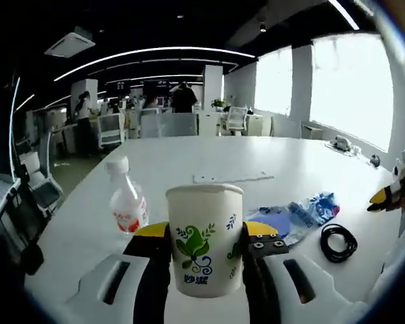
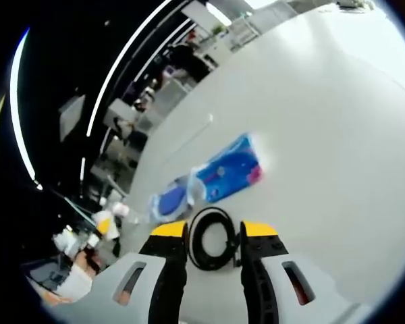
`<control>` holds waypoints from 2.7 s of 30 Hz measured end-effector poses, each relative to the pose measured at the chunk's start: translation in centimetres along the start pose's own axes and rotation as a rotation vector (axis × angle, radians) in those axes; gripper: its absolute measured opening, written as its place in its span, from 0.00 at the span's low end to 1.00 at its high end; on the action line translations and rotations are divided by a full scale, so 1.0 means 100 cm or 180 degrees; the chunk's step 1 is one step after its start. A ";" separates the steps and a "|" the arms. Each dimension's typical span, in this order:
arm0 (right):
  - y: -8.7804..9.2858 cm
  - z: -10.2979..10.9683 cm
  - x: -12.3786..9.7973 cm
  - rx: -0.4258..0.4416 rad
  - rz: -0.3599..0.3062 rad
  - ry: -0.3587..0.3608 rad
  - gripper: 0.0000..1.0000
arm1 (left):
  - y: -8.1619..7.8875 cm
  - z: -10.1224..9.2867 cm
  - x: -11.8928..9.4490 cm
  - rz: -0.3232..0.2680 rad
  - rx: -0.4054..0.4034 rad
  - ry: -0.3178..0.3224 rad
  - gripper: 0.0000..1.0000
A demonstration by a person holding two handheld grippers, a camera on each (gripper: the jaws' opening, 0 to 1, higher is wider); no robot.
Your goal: Arrange the tabletop items into an orderly group along one side of the table until the central work area is clear of visible clutter.
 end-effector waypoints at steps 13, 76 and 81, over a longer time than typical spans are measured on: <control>0.003 0.000 0.001 -0.0020 0.0025 -0.0031 0.29 | -0.007 -0.027 -0.004 0.0003 0.0250 0.0341 0.41; 0.036 0.149 0.050 -0.2490 0.1494 -0.1513 0.00 | 0.022 -0.166 -0.007 0.0767 0.2258 0.1975 0.43; 0.036 0.154 0.050 -0.3109 0.1646 -0.1383 0.00 | 0.024 -0.156 -0.010 0.0818 0.2310 0.2108 0.42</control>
Point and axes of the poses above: the point that each gripper's makers call its tool centre point, and the gripper's own axes: x roughly forward along the fingers, z roughly to its left, y roughly out of its underside, the point moved 9 cm from there along -x, roughly backward along the fingers, and after that the axes turned 9 degrees about z, right-handed, at the moved point
